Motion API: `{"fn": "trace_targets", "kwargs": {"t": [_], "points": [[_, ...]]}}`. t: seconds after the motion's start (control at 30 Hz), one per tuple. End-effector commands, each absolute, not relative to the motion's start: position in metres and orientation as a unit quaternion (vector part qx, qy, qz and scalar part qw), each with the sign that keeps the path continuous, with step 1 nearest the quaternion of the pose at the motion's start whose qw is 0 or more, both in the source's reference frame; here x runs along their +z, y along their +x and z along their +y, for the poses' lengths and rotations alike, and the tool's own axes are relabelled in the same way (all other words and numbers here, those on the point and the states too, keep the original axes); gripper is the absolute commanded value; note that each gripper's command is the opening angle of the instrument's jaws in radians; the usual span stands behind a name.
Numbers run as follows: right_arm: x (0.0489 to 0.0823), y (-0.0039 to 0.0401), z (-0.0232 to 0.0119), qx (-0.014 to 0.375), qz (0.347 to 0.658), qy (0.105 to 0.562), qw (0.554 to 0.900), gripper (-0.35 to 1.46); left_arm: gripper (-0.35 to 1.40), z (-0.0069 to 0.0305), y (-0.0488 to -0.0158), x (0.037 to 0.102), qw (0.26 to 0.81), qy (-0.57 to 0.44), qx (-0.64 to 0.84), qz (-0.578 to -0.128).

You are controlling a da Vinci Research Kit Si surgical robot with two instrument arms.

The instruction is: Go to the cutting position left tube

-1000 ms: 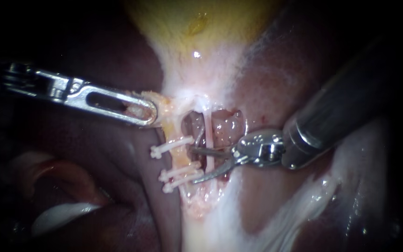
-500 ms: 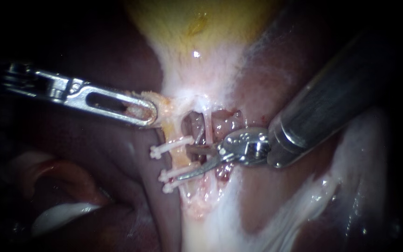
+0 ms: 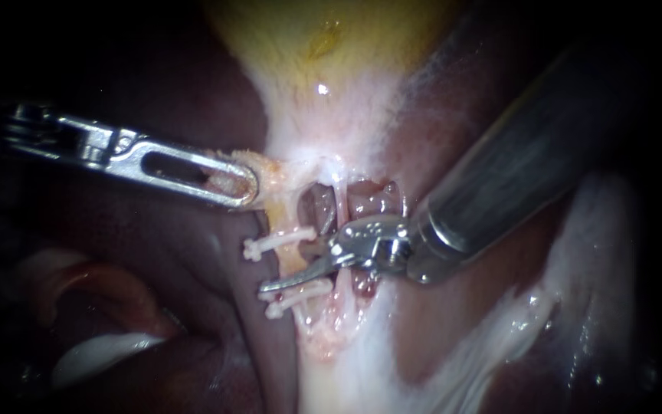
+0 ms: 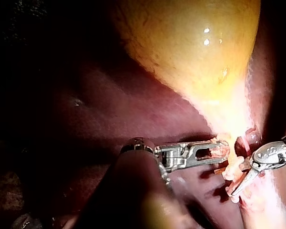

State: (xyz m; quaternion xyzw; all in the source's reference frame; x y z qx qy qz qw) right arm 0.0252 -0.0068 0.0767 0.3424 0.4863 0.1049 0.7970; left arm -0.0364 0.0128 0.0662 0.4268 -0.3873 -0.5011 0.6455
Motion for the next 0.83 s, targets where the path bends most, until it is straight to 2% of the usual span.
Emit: {"fn": "trace_targets", "kwargs": {"t": [0.03,0.37,0.83], "points": [[0.0768,0.0255,-0.0069,0.104,0.486,0.343,0.797,1.32,-0.35,0.0128,-0.0364,0.0662,0.646,0.427,-0.501,-0.387],[0.0771,0.0273,-0.0074,0.102,0.49,0.355,0.79,1.3,-0.35,0.0128,-0.0364,0.0662,0.646,0.427,-0.501,-0.387],[0.0771,0.0273,-0.0075,0.101,0.49,0.356,0.789,1.3,-0.35,0.0128,-0.0364,0.0662,0.646,0.427,-0.501,-0.387]]}}
